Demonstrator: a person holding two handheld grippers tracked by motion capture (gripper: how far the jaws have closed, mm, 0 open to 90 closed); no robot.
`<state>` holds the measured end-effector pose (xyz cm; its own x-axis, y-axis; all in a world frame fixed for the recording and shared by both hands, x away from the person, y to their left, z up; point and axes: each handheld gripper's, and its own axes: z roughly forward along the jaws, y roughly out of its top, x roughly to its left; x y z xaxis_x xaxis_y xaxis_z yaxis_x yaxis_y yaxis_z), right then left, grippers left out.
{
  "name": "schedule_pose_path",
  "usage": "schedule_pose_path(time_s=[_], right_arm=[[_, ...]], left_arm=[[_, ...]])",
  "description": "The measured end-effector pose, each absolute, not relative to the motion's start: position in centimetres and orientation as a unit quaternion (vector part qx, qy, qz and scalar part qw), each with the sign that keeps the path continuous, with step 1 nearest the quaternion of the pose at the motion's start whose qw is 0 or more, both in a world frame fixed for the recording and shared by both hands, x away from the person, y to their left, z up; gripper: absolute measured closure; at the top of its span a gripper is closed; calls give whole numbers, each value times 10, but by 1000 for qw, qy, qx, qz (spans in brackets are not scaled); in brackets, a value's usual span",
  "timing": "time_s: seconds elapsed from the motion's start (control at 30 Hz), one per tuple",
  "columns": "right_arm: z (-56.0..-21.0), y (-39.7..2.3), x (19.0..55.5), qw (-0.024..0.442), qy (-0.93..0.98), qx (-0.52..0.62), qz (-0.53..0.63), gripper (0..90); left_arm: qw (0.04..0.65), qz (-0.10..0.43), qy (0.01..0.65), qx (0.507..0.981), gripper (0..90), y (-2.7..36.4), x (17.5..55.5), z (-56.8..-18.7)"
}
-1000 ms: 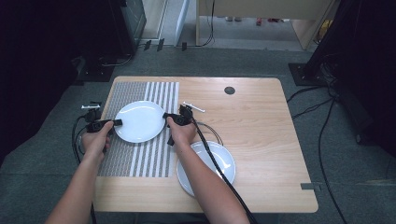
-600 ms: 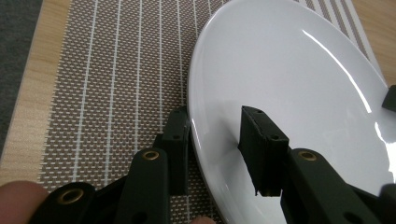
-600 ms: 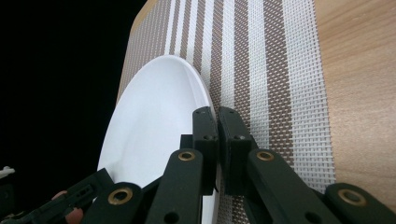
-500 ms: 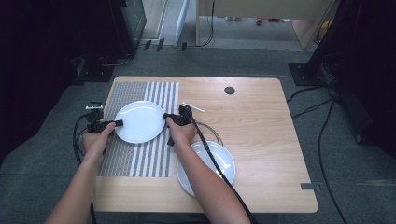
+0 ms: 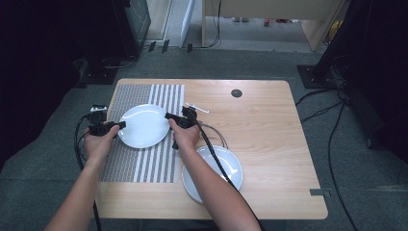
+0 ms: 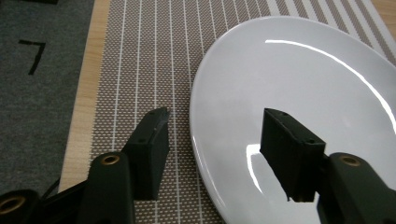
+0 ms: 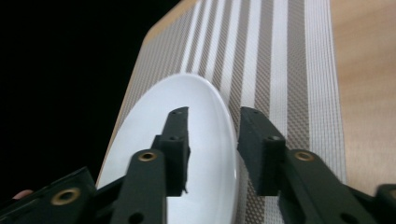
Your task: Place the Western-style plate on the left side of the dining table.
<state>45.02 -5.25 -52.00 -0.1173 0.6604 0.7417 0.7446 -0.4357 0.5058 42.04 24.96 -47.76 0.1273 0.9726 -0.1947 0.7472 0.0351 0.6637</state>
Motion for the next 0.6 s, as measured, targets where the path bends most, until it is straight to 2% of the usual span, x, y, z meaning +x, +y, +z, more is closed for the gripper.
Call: schedule_pose_path(time_s=[0.13, 0.23, 0.27, 0.37, 0.43, 0.6], right_arm=[[-508, -55, 449, 11, -540, -644, -542, 538], [-500, -58, 448, -5, -547, -637, -544, 387], [-497, -59, 447, -8, -550, -631, -547, 365], [-489, -63, 443, -46, -601, -600, -527, 352], [-484, -66, 438, -72, -647, -570, -501, 334], [-474, -76, 427, -75, -663, -544, -508, 306]], left_arm=[[334, 174, 631, 678, 367, 250, 415, -471], [333, 184, 629, 677, 300, 250, 410, -466], [335, 188, 629, 676, 275, 251, 408, -465], [343, 193, 627, 672, 181, 252, 402, -461], [346, 191, 622, 675, 159, 252, 397, -458], [356, 182, 602, 692, 87, 247, 380, -457]])
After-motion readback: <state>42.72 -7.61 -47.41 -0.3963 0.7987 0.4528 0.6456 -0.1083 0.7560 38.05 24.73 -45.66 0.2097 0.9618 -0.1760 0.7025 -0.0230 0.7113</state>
